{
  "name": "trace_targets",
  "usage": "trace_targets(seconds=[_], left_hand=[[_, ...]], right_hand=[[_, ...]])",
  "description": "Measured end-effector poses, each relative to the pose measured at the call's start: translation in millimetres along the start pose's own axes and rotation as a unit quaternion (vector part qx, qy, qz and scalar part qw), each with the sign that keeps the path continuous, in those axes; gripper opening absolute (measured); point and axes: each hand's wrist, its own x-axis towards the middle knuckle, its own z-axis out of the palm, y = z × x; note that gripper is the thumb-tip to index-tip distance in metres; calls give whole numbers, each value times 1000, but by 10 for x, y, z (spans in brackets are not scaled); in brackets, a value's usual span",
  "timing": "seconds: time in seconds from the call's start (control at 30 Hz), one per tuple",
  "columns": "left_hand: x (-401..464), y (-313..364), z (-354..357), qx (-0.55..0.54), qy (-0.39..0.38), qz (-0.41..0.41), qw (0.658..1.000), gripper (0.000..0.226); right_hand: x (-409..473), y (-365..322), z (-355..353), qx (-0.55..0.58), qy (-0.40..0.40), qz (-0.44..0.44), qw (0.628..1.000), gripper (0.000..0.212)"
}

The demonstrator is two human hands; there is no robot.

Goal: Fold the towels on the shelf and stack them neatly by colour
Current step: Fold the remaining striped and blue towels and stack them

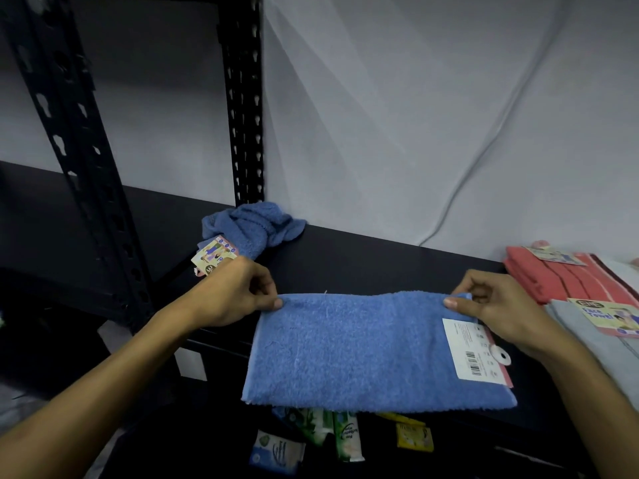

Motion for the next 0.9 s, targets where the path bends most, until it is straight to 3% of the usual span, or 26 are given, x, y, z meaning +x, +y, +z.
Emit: trace_targets(seconds=[0.43,0.9], left_hand=[[218,-40,-40,-167,-53,-78,981,26],[820,43,212,-63,46,-104,991,16]], right_hand=[[113,153,0,103,55,61,991,9],[391,296,116,-111,124,95,981,17]])
